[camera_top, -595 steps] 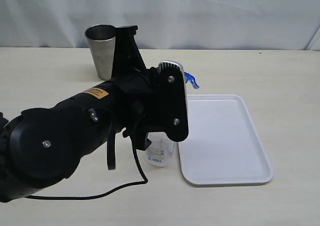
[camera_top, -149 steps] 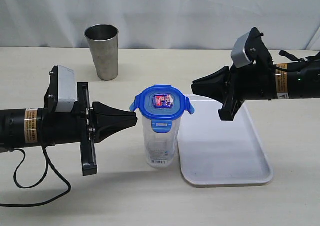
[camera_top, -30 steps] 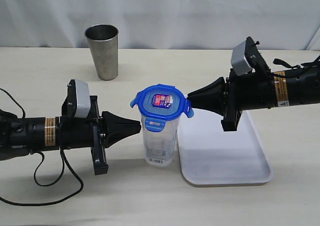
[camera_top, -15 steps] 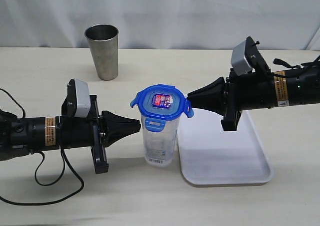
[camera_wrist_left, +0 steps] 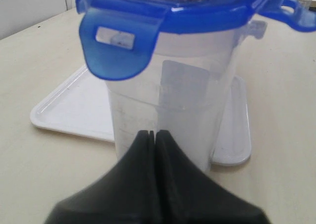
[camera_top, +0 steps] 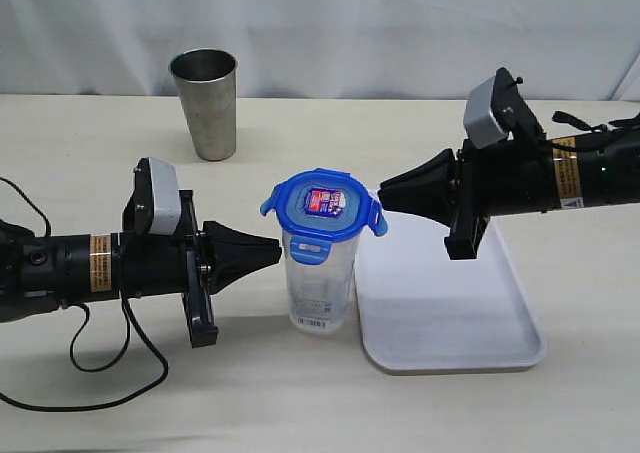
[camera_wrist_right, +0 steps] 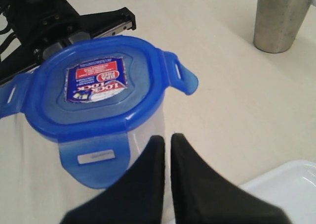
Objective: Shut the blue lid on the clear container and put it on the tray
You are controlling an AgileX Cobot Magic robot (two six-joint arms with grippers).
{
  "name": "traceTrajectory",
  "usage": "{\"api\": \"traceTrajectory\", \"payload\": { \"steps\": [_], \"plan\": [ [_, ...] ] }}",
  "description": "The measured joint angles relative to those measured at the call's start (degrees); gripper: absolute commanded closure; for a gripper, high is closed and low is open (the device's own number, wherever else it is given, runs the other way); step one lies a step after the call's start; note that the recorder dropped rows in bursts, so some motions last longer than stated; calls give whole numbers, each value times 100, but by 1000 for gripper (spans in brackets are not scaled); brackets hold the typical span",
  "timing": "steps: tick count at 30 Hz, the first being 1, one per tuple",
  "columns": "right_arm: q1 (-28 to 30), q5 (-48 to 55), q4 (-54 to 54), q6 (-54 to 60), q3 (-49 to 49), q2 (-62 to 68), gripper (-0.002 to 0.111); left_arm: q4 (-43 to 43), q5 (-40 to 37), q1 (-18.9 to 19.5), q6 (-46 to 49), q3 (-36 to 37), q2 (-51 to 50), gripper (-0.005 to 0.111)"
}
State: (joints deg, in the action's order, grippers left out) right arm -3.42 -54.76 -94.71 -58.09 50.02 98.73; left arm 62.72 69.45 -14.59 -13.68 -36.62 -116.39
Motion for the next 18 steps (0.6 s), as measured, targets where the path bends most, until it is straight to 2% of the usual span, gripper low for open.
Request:
{"api": "traceTrajectory", "payload": {
  "steps": [18],
  "plan": [
    [0,47,-109,-138,-140,-53,104,-15,0,0,0,0,0,107]
  ]
}}
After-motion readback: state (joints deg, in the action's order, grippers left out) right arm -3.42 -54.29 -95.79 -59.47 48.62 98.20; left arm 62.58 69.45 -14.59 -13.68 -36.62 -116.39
